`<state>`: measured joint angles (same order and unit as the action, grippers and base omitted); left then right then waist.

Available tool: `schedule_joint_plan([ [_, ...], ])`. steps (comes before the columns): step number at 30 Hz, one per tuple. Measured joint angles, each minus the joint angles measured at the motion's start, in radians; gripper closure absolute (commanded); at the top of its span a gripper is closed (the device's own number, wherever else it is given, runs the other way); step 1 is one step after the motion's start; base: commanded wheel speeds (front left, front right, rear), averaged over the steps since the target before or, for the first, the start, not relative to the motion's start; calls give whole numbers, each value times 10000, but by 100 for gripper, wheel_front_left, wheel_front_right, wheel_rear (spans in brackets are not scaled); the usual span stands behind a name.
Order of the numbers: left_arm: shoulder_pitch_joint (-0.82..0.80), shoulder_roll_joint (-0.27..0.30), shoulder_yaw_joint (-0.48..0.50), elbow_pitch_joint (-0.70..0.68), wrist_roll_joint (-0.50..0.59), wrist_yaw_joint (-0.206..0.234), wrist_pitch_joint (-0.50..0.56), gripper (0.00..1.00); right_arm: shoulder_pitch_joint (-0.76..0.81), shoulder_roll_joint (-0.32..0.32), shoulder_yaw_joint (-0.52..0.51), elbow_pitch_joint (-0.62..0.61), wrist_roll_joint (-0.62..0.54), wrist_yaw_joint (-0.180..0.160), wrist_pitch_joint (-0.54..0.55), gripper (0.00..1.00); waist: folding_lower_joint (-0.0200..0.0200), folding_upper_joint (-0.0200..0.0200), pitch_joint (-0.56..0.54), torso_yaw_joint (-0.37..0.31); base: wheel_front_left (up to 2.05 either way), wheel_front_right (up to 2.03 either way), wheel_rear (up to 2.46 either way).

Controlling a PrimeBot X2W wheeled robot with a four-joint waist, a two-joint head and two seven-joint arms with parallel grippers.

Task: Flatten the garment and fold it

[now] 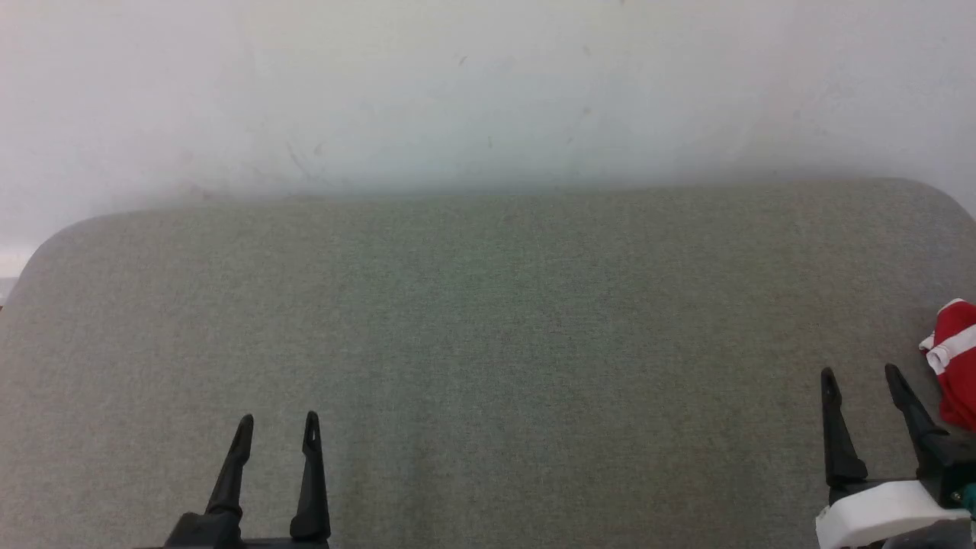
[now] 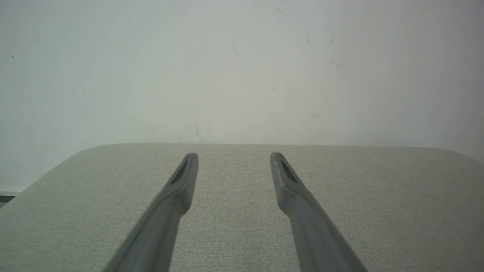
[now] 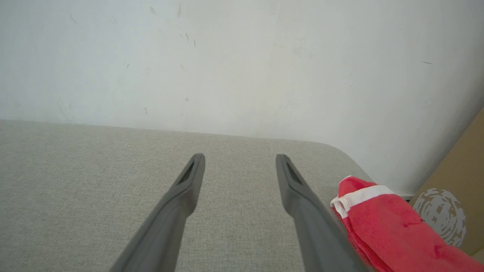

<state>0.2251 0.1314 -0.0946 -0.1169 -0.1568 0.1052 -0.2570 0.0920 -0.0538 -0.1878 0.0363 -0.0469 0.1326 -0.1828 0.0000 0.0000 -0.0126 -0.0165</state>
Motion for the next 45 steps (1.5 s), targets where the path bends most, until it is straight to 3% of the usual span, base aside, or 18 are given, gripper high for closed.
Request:
schedule_joint_plan([
  [14, 0, -410, 314, 336, -15, -339, 0, 0, 3, 6, 201, 677, 221, 0, -424, 0, 0, 0, 126, 41, 0, 0, 0],
  [15, -1, -420, 320, 343, -15, -337, 8, 100, 3, 4, 207, 685, 219, 2, -414, 100, 1, 0, 130, 36, 0, 0, 0],
  [45, -283, -449, 380, 466, 203, -428, 481, 100, -52, -2, 514, 518, 221, 2, 4, 100, 1, 0, 130, 61, 0, 0, 0],
])
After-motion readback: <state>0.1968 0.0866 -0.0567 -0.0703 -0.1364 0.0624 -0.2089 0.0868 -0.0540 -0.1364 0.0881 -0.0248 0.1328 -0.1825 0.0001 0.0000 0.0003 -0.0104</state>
